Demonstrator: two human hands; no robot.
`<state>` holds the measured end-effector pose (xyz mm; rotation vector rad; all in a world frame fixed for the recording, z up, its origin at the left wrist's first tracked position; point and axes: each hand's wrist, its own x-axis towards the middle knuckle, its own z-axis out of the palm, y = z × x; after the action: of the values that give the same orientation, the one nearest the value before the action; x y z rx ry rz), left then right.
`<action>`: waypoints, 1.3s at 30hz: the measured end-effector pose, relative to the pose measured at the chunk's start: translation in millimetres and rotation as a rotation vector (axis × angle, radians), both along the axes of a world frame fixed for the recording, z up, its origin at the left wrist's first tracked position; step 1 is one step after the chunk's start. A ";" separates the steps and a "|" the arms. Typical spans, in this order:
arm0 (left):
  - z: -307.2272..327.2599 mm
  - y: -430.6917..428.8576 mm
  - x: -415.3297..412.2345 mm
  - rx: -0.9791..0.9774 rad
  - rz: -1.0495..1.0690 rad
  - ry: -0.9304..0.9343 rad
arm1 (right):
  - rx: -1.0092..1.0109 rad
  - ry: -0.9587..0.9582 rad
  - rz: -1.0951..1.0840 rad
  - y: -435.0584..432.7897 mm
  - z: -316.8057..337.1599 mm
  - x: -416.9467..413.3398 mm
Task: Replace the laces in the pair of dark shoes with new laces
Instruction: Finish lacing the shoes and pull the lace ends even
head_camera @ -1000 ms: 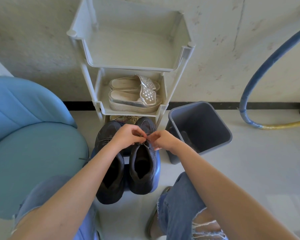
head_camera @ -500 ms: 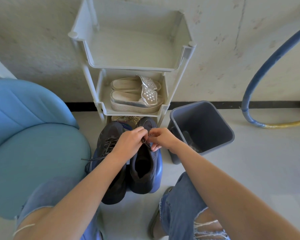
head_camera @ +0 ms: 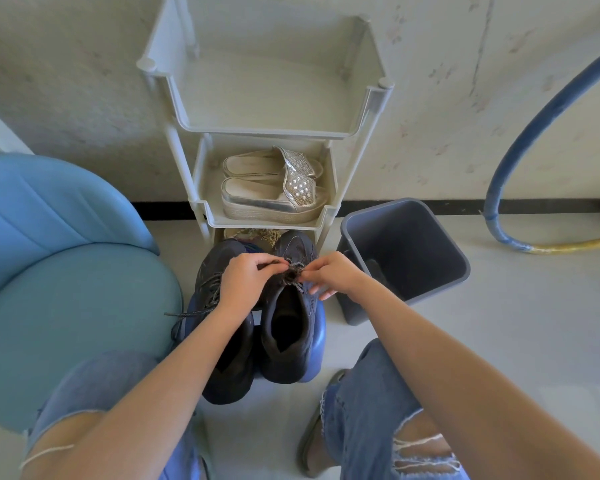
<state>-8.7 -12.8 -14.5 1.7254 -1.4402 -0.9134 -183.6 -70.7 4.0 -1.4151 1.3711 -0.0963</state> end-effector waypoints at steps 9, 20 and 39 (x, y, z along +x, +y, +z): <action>1.4 6.9 11.4 0.219 0.221 0.164 | -0.117 0.371 0.320 8.5 5.8 -11.0; 8.8 3.8 1.7 0.469 0.433 0.717 | -0.310 0.603 0.187 10.3 -3.7 5.5; 8.7 -2.6 6.5 0.468 0.581 0.994 | 0.478 -0.117 -0.554 -1.9 -7.4 -2.8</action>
<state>-2.3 -15.4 -5.7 1.4685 -0.0742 -1.5119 -186.4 -72.5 -3.3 -0.6061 1.5294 -0.1939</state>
